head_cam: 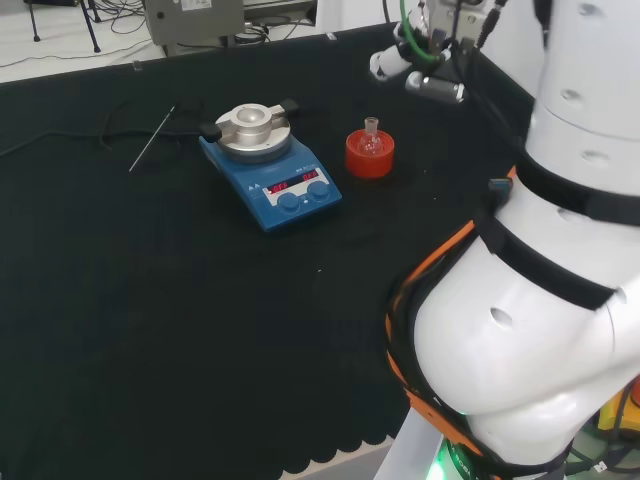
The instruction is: Pick up the round-bottom flask.
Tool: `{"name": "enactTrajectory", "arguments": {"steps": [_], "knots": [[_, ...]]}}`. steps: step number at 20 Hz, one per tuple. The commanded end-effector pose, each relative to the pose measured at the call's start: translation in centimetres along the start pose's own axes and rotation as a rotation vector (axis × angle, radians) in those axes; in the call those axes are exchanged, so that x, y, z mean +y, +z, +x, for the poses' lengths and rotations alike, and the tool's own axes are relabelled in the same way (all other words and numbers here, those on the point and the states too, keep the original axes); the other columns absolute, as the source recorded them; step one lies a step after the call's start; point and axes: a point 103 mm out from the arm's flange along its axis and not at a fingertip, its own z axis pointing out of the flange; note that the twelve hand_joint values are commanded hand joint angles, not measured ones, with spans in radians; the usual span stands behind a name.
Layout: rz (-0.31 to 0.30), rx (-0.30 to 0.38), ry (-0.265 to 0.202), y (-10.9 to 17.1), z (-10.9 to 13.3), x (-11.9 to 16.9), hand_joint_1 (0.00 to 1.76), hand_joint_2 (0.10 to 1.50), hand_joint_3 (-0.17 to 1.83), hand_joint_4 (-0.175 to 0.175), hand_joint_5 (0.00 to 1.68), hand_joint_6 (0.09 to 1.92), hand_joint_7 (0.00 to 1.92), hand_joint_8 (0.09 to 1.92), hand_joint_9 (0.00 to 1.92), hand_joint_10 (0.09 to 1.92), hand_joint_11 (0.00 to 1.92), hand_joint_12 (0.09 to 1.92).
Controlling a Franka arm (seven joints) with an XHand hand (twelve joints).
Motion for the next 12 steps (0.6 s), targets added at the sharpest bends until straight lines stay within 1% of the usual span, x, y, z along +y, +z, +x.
{"name": "enactTrajectory", "arguments": {"steps": [1, 4, 6, 12], "knots": [[0.028, 0.13, -0.02, 8.7, 1.4, 6.2, 0.76, 0.76, 0.61, -0.052, 0.5, 0.09, 0.22, 0.63, 0.36, 0.7, 0.01, 1.36], [0.013, 0.123, -0.021, 9.3, 1.0, 6.6, 0.77, 0.75, 0.62, -0.052, 0.5, 0.09, 0.23, 0.63, 0.37, 0.7, 0.01, 1.36], [0.017, 0.131, -0.015, 9.7, 0.7, 6.7, 0.8, 0.72, 0.65, -0.051, 0.51, 0.09, 0.23, 0.63, 0.38, 0.7, 0.01, 1.36], [0.004, 0.17, 0.021, 10.8, -0.6, 7.0, 0.83, 0.67, 0.67, -0.046, 0.54, 0.09, 0.25, 0.63, 0.4, 0.69, 0.02, 1.36]]}}
